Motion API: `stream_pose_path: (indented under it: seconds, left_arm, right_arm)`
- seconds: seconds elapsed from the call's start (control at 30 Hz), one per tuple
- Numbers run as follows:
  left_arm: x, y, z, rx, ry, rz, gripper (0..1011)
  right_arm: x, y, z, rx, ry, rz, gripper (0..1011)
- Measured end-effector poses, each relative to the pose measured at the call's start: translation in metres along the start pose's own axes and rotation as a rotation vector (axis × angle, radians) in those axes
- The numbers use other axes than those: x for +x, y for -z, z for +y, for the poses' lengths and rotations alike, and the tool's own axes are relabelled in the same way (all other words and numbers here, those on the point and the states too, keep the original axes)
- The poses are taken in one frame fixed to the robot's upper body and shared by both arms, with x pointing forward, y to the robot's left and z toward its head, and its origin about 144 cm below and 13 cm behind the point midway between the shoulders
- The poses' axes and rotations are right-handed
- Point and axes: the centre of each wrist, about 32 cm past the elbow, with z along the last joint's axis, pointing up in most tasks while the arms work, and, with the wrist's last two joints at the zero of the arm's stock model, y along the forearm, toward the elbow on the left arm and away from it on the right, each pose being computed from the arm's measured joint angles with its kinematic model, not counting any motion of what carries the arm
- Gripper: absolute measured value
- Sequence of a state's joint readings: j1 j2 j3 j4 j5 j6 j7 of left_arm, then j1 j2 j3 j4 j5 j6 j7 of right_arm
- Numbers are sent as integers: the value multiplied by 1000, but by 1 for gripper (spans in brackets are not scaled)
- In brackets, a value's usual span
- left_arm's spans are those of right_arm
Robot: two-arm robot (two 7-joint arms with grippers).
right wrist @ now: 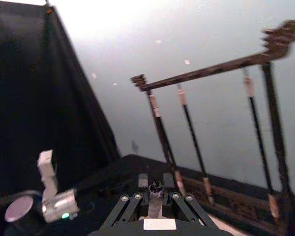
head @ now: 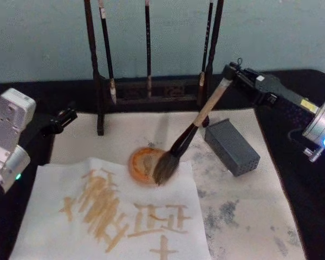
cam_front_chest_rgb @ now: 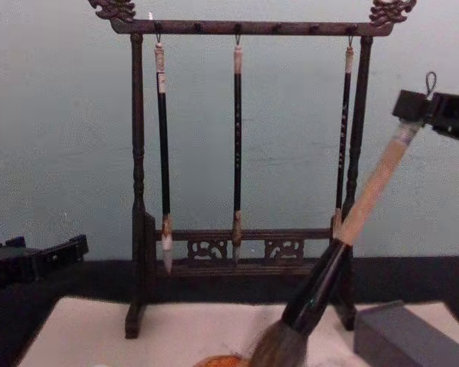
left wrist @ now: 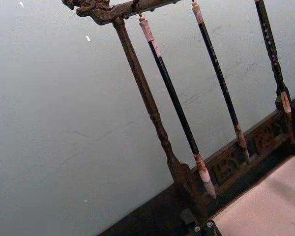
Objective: Pick up the brush from the inkstone, write on the paper, then place the brush back to its original position.
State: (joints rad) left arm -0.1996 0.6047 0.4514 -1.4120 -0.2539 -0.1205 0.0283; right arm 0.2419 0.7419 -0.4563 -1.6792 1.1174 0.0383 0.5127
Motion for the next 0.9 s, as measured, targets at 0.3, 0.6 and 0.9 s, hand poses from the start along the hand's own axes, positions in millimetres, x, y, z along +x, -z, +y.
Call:
stream_pose_path:
  seconds: [0.3, 0.6, 0.9]
  left_arm:
    - [0, 0, 0, 0, 0, 0, 1002]
    - [0, 0, 0, 0, 0, 0, 1002]
    - [0, 0, 0, 0, 0, 0, 1002]
  right_arm:
    - [-8, -4, 3, -24, -94, -112, 178]
    - [-20, -3, 5, -41, -160, -203, 178]
    - [-30, 11, 9, -58, -196, -233, 178]
